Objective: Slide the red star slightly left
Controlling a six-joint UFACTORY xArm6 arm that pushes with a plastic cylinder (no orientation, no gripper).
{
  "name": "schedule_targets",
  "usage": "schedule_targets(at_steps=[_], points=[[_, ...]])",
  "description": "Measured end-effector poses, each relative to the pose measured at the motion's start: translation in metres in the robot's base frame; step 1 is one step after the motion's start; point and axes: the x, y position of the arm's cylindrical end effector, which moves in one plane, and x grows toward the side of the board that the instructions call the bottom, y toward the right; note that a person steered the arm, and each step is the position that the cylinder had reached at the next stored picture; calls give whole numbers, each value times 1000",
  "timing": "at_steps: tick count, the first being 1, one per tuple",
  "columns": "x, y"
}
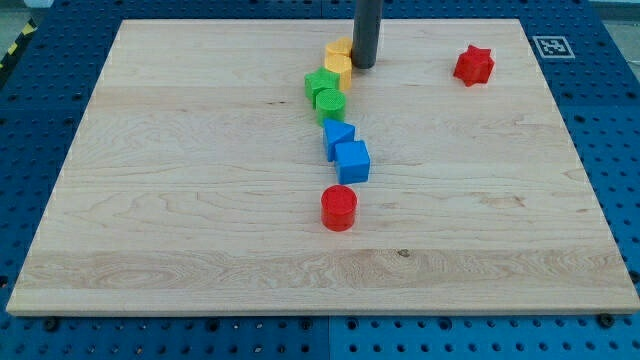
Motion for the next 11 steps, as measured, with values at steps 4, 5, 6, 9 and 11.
schedule_targets(at_steps=[4, 5, 6, 9, 11], points=[[85, 169], [70, 220], [65, 223], [22, 188], [21, 164]])
